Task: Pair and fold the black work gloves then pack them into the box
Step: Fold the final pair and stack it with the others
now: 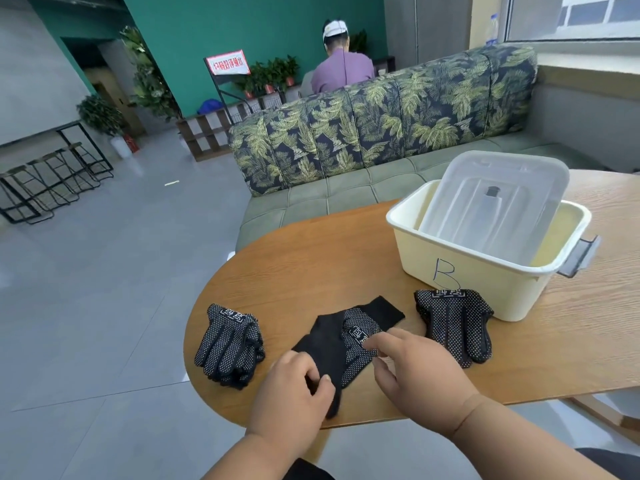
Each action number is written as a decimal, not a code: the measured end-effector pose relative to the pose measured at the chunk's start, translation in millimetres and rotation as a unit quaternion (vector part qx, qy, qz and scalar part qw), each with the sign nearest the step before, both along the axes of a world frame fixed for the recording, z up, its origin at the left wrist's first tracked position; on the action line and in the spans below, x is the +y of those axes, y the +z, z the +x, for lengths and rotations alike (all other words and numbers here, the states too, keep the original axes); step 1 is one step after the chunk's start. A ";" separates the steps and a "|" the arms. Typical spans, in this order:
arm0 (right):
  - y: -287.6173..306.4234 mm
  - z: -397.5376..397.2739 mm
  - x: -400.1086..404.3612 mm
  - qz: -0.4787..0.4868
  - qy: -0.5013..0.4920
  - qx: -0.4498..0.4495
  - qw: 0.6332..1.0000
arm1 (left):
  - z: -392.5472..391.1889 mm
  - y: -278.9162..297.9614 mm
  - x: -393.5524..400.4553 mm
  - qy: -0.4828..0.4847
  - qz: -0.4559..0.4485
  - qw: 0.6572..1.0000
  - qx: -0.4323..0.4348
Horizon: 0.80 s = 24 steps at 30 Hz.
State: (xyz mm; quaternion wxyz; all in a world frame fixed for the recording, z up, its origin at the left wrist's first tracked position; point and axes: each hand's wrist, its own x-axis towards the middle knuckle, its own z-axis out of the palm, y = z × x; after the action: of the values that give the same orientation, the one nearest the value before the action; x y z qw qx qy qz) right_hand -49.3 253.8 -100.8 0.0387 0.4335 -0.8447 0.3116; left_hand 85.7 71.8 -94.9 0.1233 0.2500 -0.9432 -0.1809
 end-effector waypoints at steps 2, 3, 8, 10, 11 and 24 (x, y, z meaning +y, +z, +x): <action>0.0 1.0 -0.5 0.021 0.000 -0.010 1.000 | -6.1 -5.5 5.5 0.003 -0.007 1.000 -0.027; 0.2 1.2 -0.6 0.040 -0.003 -0.021 0.999 | -8.4 -9.4 8.5 -0.001 -0.019 0.999 -0.047; 0.8 0.9 -1.2 0.120 -0.003 -0.066 0.991 | -12.6 -16.8 16.1 -0.010 -0.034 0.997 -0.063; 0.4 0.4 -3.5 0.125 0.003 -0.075 0.989 | -11.5 -17.7 11.4 -0.009 -0.038 0.998 -0.045; 0.0 1.0 -4.9 0.127 0.006 -0.079 0.989 | -11.3 -17.2 9.1 -0.010 -0.034 0.999 -0.035; -7.3 11.9 -16.0 0.069 0.000 -0.189 0.980 | 11.6 -18.5 -3.1 -0.088 0.039 0.995 -0.004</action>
State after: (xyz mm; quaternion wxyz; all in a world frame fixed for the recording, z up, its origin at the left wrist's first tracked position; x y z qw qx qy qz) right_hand -37.4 237.8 -108.0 -0.1512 0.3683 -0.8563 0.3289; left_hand 97.3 68.7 -113.4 0.0934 0.1717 -0.9541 -0.2267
